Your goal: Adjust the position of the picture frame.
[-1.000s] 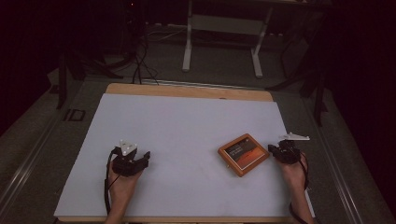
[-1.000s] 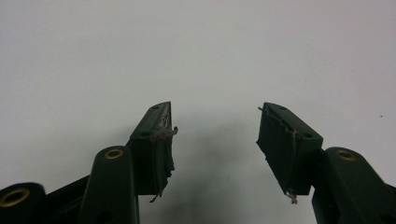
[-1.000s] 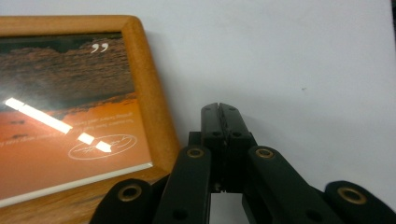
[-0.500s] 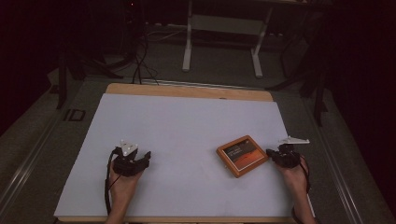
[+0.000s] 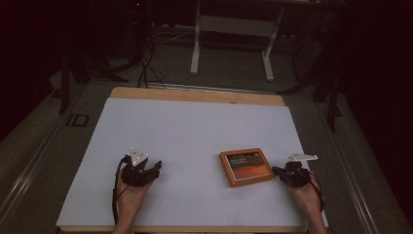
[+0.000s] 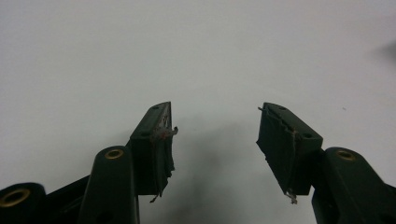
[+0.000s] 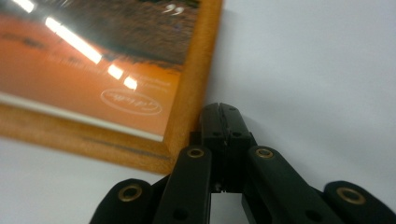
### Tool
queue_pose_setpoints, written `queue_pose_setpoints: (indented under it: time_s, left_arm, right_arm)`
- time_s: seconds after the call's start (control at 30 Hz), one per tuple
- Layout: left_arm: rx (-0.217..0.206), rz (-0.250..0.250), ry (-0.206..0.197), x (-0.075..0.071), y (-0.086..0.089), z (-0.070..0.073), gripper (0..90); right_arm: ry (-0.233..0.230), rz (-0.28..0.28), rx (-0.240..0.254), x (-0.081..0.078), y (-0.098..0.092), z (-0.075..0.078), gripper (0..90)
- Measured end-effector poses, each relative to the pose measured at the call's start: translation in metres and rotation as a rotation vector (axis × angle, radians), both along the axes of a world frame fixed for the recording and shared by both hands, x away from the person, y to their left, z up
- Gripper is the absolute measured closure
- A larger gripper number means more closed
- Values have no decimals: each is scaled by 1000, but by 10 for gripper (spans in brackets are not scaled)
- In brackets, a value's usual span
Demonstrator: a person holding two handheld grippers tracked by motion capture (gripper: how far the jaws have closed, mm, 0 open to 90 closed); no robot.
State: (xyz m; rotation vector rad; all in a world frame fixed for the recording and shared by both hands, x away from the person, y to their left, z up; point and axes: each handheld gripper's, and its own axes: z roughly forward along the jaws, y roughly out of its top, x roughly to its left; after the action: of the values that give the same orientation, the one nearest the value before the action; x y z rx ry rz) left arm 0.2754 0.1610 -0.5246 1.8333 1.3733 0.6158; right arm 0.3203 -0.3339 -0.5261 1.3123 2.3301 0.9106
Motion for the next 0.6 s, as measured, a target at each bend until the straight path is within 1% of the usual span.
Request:
queue_pose_setpoints:
  time_s: [0.03,0.07,0.1,0.17,0.2,0.23,0.27,0.3,0.33,0.37,0.4,0.43,0.5,0.53,0.57,0.6]
  left_arm:
    - [-2,-3,-2,-1,-1,0,455]
    - [-3,-18,-3,-3,-3,2,458]
    - [-3,-18,-3,-3,-3,2,458]
    - [-18,-51,2,-5,-6,3,458]
    - [-23,-59,4,-6,-7,4,458]
    - [-23,-59,4,-6,-7,4,458]
    - [-31,-76,4,-8,-9,5,458]
    - [-37,-92,6,-9,-10,6,459]
    - [-44,-101,5,-10,-11,6,459]
    - [-49,-134,-1,-12,-16,8,459]
    - [-49,-134,-1,-12,-16,8,459]
    - [-50,-145,-1,-13,-17,9,459]
    - [-55,-184,-9,-17,-23,10,459]
    - [-55,-184,-9,-17,-23,10,459]
    - [-57,-205,-11,-19,-26,11,459]
    - [-57,-205,-11,-19,-26,11,460]
  right_arm:
    - [2,18,-8,-3,3,0,900]
    - [2,39,-17,-8,7,1,900]
    - [2,39,-17,-8,7,1,900]
    - [7,66,-15,-16,13,1,900]
    - [9,79,-12,-19,15,1,900]
    - [9,79,-12,-19,15,1,900]
    - [12,88,-10,-20,17,1,900]
    - [14,110,-9,-25,23,1,900]
    - [14,110,-9,-25,23,1,900]
    - [15,135,-11,-30,29,2,900]
    - [15,135,-11,-30,29,2,900]
    - [14,150,-8,-32,32,3,900]
    - [3,177,-5,-38,39,7,900]
    - [3,177,-5,-38,39,7,900]
    - [-5,198,-6,-43,43,10,900]
    - [-5,198,-6,-43,43,10,900]
